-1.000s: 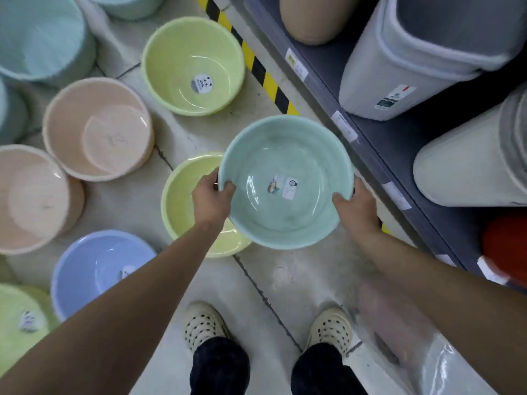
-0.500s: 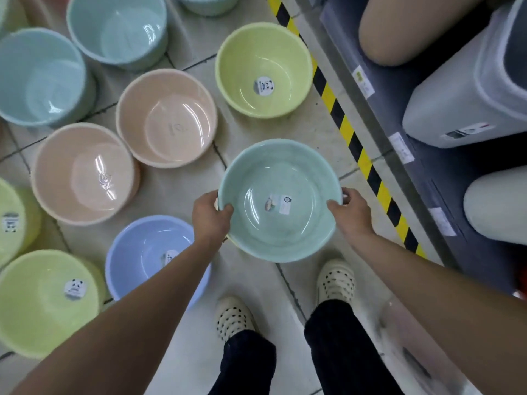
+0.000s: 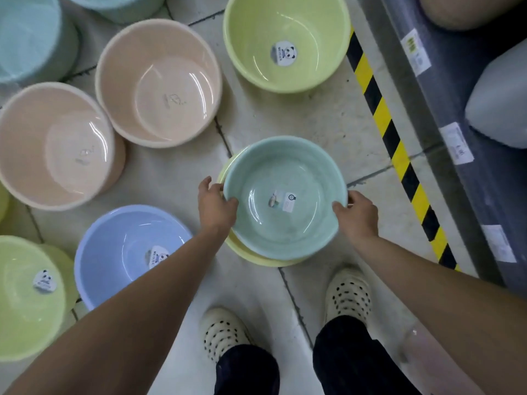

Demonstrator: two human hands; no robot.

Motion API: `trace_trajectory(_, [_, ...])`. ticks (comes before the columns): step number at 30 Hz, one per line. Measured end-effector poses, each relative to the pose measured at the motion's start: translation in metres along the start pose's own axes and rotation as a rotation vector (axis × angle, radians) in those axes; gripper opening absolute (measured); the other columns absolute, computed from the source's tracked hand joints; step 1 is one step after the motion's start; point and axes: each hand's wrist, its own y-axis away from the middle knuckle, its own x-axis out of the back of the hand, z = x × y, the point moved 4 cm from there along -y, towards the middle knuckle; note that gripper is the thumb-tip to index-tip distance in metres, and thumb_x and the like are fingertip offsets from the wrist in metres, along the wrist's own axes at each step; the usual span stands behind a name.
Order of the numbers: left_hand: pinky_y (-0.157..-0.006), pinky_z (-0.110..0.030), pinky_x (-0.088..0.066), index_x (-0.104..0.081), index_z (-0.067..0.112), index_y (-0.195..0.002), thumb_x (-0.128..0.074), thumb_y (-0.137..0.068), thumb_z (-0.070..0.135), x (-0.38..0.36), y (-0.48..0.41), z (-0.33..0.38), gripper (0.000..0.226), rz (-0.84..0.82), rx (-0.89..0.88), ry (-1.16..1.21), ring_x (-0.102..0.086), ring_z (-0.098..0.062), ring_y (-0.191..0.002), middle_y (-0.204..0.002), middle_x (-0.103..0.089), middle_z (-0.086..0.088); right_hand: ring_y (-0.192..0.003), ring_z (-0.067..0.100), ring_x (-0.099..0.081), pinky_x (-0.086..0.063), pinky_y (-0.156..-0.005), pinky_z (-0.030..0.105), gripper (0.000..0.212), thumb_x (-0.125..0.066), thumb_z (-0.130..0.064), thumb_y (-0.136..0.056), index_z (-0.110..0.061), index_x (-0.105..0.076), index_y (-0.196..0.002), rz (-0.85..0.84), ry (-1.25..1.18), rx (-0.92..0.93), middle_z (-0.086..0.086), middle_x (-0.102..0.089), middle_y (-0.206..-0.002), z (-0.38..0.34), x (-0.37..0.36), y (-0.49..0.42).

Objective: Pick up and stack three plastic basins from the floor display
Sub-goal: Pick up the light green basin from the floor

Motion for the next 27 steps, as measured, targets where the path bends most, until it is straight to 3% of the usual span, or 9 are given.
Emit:
trace_trajectory(3, [-0.089, -0.051, -0.054, -0.050, 0.006, -0.121, -0.061, -0.084, 0.009, -0.007, 0.000, -0.008, 0.038, 0.023, 0.020, 0.046, -0.055, -0.032, -0.107, -0.134, -0.045, -0.008, -0.103, 0.030, -0.061, -0.048, -0.086, 0.035, 0.023, -0.068, -0.015, -0.090, -0.002, -0.069, -0.109, -0.009, 0.080, 0.045, 0.012, -0.059, -0.121, 0.007, -0.010, -0.010])
trace_trajectory(5, [-0.079, -0.057, -0.056, -0.047, 0.007, -0.124, -0.061, -0.084, 0.008, -0.009, 0.000, -0.014, 0.042, 0.041, 0.045, 0.059, -0.051, -0.027, -0.096, -0.128, -0.045, -0.008, -0.120, 0.031, -0.054, -0.043, -0.095, 0.034, 0.030, -0.071, -0.015, -0.089, -0.001, -0.067, -0.116, -0.019, 0.115, 0.078, 0.012, -0.052, -0.133, 0.009, -0.016, -0.014])
trace_trajectory(8, [-0.081, -0.054, -0.056, -0.044, 0.009, -0.129, -0.059, -0.087, 0.007, -0.013, 0.001, -0.022, 0.045, 0.061, 0.079, 0.099, -0.052, -0.027, -0.095, -0.123, -0.045, -0.004, -0.128, 0.030, -0.045, -0.040, -0.096, 0.033, 0.032, -0.071, -0.015, -0.089, -0.002, -0.063, -0.117, -0.034, 0.130, 0.127, 0.011, -0.047, -0.139, 0.010, -0.023, -0.019])
trace_trajectory(13, [-0.085, -0.046, -0.053, -0.044, 0.012, -0.116, -0.058, -0.085, 0.005, -0.017, 0.004, -0.034, 0.035, 0.082, 0.107, 0.177, -0.056, -0.030, -0.097, -0.115, -0.049, -0.001, -0.126, 0.030, -0.045, -0.042, -0.094, 0.039, 0.037, -0.072, -0.017, -0.087, -0.007, -0.057, -0.119, -0.056, 0.187, 0.186, 0.010, -0.045, -0.139, 0.012, -0.034, -0.022])
trace_trajectory(15, [-0.083, -0.041, -0.051, -0.043, 0.013, -0.118, -0.057, -0.084, 0.004, -0.018, 0.005, -0.039, 0.038, 0.074, 0.111, 0.194, -0.058, -0.032, -0.103, -0.118, -0.052, -0.003, -0.124, 0.030, -0.045, -0.045, -0.093, 0.041, 0.037, -0.072, -0.016, -0.086, -0.008, -0.056, -0.119, -0.056, 0.194, 0.194, 0.009, -0.044, -0.138, 0.013, -0.037, -0.022])
trace_trajectory(17, [-0.087, -0.038, -0.049, -0.042, 0.015, -0.132, -0.054, -0.084, 0.003, -0.020, 0.007, -0.043, 0.050, 0.049, 0.065, 0.173, -0.058, -0.031, -0.111, -0.129, -0.053, -0.006, -0.122, 0.031, -0.046, -0.047, -0.092, 0.043, 0.036, -0.070, -0.014, -0.085, -0.007, -0.054, -0.117, -0.054, 0.198, 0.200, 0.009, -0.044, -0.137, 0.012, -0.039, -0.022])
trace_trajectory(21, [-0.110, -0.043, -0.040, -0.027, 0.029, -0.156, -0.049, -0.082, 0.002, -0.024, 0.005, -0.043, 0.082, -0.019, -0.113, 0.030, -0.042, -0.032, -0.139, -0.162, -0.030, -0.008, -0.119, 0.033, -0.047, -0.048, -0.084, 0.044, 0.034, -0.067, -0.012, -0.087, -0.005, -0.050, -0.116, -0.051, 0.280, 0.240, 0.010, -0.045, -0.134, 0.008, -0.043, -0.023])
trace_trajectory(25, [-0.106, -0.045, -0.040, -0.017, 0.033, -0.160, -0.046, -0.084, 0.000, -0.022, 0.006, -0.039, 0.088, -0.038, -0.076, -0.036, -0.040, -0.038, -0.141, -0.170, -0.007, -0.006, -0.136, 0.033, -0.038, -0.047, -0.085, 0.043, 0.044, -0.061, -0.012, -0.095, -0.006, -0.043, -0.135, -0.051, 0.419, 0.260, 0.008, -0.019, -0.165, 0.005, -0.050, -0.017])
trace_trajectory(27, [-0.105, -0.044, -0.041, -0.011, 0.033, -0.161, -0.046, -0.085, -0.001, -0.022, 0.006, -0.036, 0.090, -0.052, -0.080, -0.057, -0.042, -0.040, -0.140, -0.171, -0.004, -0.006, -0.135, 0.035, -0.040, -0.050, -0.080, 0.044, 0.045, -0.058, -0.011, -0.097, -0.008, -0.041, -0.138, -0.040, 0.424, 0.265, 0.008, -0.009, -0.169, 0.006, -0.052, -0.013])
